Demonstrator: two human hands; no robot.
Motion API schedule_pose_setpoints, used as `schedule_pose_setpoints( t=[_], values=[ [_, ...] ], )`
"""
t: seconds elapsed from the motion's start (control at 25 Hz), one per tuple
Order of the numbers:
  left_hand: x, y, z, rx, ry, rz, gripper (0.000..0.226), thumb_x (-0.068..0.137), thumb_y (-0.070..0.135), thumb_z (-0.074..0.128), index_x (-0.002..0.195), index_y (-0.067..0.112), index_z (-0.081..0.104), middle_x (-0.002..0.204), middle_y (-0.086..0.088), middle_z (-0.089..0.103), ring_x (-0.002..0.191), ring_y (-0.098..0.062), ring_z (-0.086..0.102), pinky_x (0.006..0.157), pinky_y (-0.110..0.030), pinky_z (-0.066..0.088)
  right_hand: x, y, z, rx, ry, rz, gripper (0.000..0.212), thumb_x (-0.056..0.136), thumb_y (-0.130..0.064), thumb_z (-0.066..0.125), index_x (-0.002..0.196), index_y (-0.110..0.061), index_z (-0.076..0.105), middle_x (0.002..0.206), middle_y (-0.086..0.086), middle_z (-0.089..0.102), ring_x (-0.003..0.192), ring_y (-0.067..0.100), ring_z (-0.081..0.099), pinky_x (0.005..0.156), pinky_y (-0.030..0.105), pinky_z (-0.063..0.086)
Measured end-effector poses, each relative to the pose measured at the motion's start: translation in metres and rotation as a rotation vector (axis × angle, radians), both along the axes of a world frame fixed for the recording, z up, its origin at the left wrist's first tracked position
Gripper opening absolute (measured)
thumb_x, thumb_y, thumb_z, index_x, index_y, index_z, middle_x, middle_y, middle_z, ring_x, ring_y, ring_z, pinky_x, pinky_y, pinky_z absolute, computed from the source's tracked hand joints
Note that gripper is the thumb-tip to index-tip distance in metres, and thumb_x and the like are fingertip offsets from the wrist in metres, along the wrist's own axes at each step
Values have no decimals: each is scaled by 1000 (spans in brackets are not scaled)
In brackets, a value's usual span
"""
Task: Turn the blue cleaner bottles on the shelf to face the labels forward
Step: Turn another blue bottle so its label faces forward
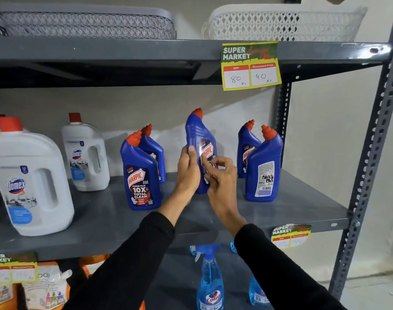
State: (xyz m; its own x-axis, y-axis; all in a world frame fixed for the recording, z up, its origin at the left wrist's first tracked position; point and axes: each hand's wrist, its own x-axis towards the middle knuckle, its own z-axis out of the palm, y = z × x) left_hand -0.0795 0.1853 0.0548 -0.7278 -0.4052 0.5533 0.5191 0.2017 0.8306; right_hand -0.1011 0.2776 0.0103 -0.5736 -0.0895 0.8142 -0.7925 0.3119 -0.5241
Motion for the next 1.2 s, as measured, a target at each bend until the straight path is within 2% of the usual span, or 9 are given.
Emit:
schedule_pose_setpoints(
  t=[0.08, 0.16, 0.24, 0.32, 0.4, 0.64, 0.8, 1.0, 1.2],
  values=[
    [3, -4, -7, 59, 23, -60, 26, 103, 42, 32, 107, 32, 56, 97, 6, 70, 85, -6, 71, 67, -19, 56, -1, 2, 0, -56, -88, 97, 76, 81, 12, 63, 141, -31, 47, 141, -3, 37, 126, 17, 42, 91, 20, 51],
    [5, -8, -10, 71, 24, -98, 25, 103, 43, 34, 112, 33, 55, 99, 9, 69, 84, 0, 70, 64, -15, 54, -2, 7, 5, -191, -304, 279, 88, 79, 3, 72, 149, -28, 30, 136, -4, 45, 118, 12, 54, 77, 10, 51],
    [6, -12, -10, 96, -7, -119, 22, 102, 44, 35, 107, 40, 56, 94, 15, 71, 84, 2, 70, 63, -14, 54, -4, 11, 10, -215, -407, 304, 86, 73, -5, 81, 146, -19, 37, 117, -8, 59, 107, 10, 62, 67, 6, 50],
    [5, -16, -12, 121, -51, -105, 22, 101, 46, 35, 103, 44, 57, 90, 17, 74, 85, -2, 71, 62, -14, 54, -4, 11, 11, -204, -386, 256, 82, 67, -9, 86, 139, -14, 47, 107, -13, 61, 96, -2, 63, 64, 2, 47],
    [1, -17, -12, 109, -68, -54, 24, 101, 46, 35, 108, 39, 57, 96, 11, 73, 88, -8, 71, 62, -16, 55, 0, 9, 10, -251, -377, 240, 82, 63, -11, 89, 135, -16, 51, 104, -15, 63, 89, -8, 63, 65, 4, 48],
    [-7, -19, -22, 50, -53, 53, 25, 104, 32, 35, 109, 28, 59, 97, 6, 72, 86, -7, 72, 63, -15, 55, -2, 5, -4, -238, -381, 185, 75, 69, -10, 85, 136, -22, 52, 103, -17, 67, 93, -2, 67, 75, 14, 56],
    [-11, -24, -35, 87, -90, 68, 28, 105, 30, 34, 117, 20, 57, 101, 3, 71, 90, -11, 71, 65, -18, 56, -5, 6, -12, -189, -402, 199, 69, 77, -6, 79, 139, -21, 51, 114, -10, 68, 97, -4, 64, 67, 5, 51],
    [-12, -27, -48, 78, -117, 66, 31, 105, 29, 34, 124, 14, 54, 109, -5, 70, 94, -13, 70, 70, -21, 56, -9, 4, -20, -158, -438, 207, 70, 76, -7, 80, 138, -21, 51, 113, -9, 67, 97, 2, 66, 75, 15, 57],
    [-7, -26, -50, 94, -136, 54, 31, 105, 30, 34, 125, 17, 53, 108, -3, 70, 90, -7, 70, 65, -16, 56, -11, 5, -22, -159, -486, 240, 73, 76, -5, 79, 140, -17, 44, 125, 1, 64, 106, 6, 62, 66, 4, 50]
  ],
)
